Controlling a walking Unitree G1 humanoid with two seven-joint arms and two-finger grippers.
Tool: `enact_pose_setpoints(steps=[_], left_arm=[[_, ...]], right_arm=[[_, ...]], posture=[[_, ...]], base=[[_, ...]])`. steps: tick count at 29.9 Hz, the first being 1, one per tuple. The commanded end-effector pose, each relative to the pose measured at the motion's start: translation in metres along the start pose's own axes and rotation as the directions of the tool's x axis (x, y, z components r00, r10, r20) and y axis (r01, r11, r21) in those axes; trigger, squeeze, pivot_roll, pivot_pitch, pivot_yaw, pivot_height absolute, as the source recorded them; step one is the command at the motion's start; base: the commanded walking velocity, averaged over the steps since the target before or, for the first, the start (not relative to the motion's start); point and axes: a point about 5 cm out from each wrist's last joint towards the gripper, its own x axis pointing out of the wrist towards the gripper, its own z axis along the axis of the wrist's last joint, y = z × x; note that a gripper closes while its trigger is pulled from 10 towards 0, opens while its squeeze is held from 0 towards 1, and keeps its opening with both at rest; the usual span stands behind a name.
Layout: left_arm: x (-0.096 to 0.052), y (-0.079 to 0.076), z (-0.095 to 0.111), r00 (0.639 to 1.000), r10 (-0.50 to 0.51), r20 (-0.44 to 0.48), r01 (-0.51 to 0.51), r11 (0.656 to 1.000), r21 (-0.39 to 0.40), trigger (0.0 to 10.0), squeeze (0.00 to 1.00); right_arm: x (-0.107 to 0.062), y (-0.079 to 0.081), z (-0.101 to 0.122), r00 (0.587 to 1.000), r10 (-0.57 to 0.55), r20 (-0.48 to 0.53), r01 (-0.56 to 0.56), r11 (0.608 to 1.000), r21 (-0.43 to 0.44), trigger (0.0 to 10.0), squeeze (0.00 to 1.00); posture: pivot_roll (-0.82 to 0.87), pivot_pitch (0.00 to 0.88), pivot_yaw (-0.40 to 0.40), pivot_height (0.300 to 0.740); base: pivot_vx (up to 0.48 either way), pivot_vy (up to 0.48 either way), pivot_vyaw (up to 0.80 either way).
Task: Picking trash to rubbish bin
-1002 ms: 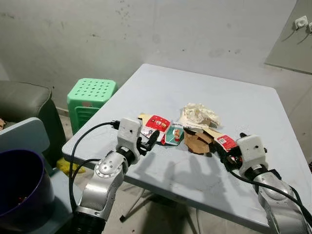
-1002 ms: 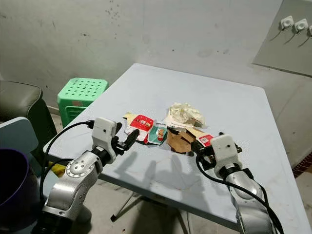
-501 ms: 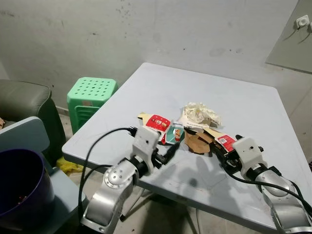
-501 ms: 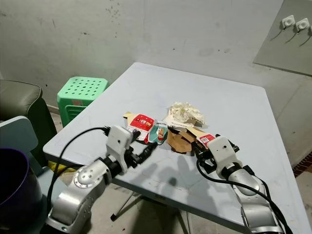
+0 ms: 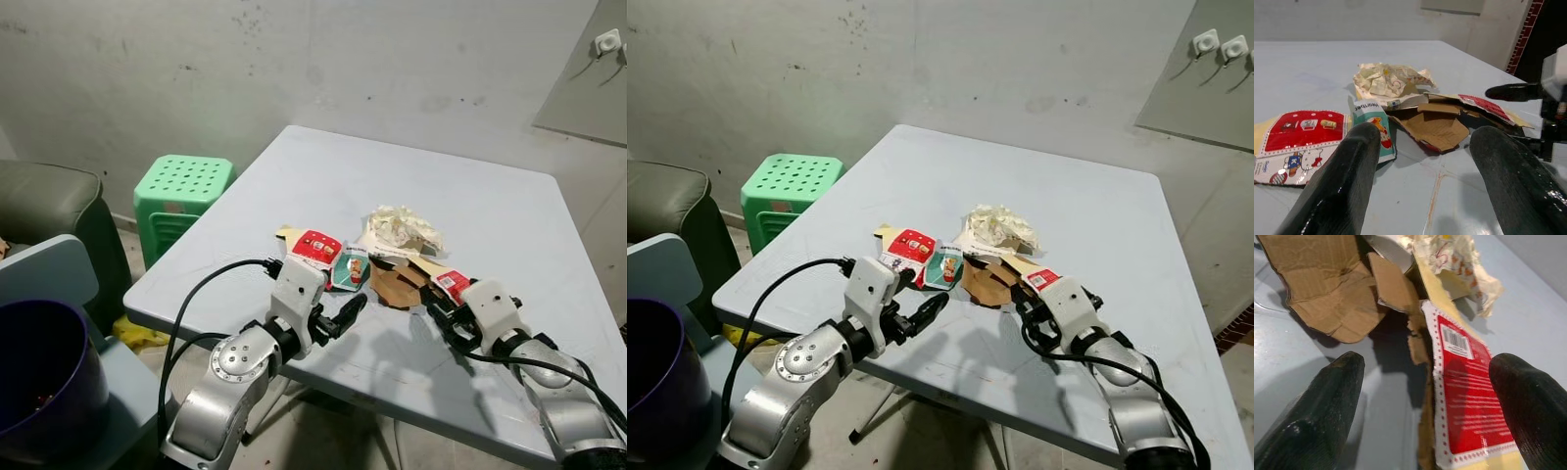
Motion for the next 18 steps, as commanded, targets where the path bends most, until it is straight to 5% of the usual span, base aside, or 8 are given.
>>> enact_pose_setpoints(steps=[1, 4, 5, 6, 7, 18], left_arm=[[-0.0005, -0.0027, 0.0026, 1.000, -0.007, 0.003, 0.007, 1.000, 0.003, 10.0, 0.00], [-0.0011, -0.0029, 0.0026, 1.000, -0.003, 0.003, 0.003, 1.000, 0.003, 10.0, 0.00], [-0.0015, -0.0031, 0.0027, 1.000, 0.000, 0.003, 0.000, 1.000, 0.001, 10.0, 0.00], [-0.0016, -0.0033, 0.0027, 1.000, 0.000, 0.003, 0.000, 1.000, 0.001, 10.0, 0.00], [-0.0018, -0.0035, 0.0027, 1.000, 0.001, 0.003, -0.001, 1.000, 0.000, 10.0, 0.00], [-0.0033, -0.0029, 0.0028, 1.000, 0.009, 0.002, -0.009, 1.000, -0.005, 10.0, 0.00]], right_arm=[[0.0024, -0.0036, 0.0021, 1.000, -0.023, 0.004, 0.023, 1.000, -0.013, 10.0, 0.00], [0.0046, -0.0060, 0.0012, 0.998, -0.069, -0.004, 0.069, 0.997, -0.015, 10.0, 0.00], [0.0065, -0.0076, 0.0005, 0.996, -0.090, -0.010, 0.089, 0.996, -0.012, 3.1, 0.00], [0.0073, -0.0083, 0.0003, 0.995, -0.096, -0.011, 0.096, 0.995, -0.012, 3.1, 0.00], [0.0078, -0.0091, -0.0001, 0.994, -0.106, -0.017, 0.105, 0.994, -0.012, 0.0, 0.00], [0.0105, -0.0117, -0.0013, 0.989, -0.148, -0.011, 0.147, 0.989, -0.020, 0.0, 0.00]], posture=[[-0.01, 0.000, -0.075, 0.740], [-0.01, 0.000, -0.078, 0.740], [-0.01, 0.000, -0.079, 0.740], [-0.01, 0.000, -0.078, 0.740], [0.00, 0.000, -0.079, 0.740], [0.00, 0.000, -0.081, 0.740]], base=[[0.000, 0.000, 0.00], [0.000, 0.000, 0.00], [0.000, 0.000, 0.00], [0.000, 0.000, 0.00], [0.000, 0.000, 0.00], [0.000, 0.000, 0.00]])
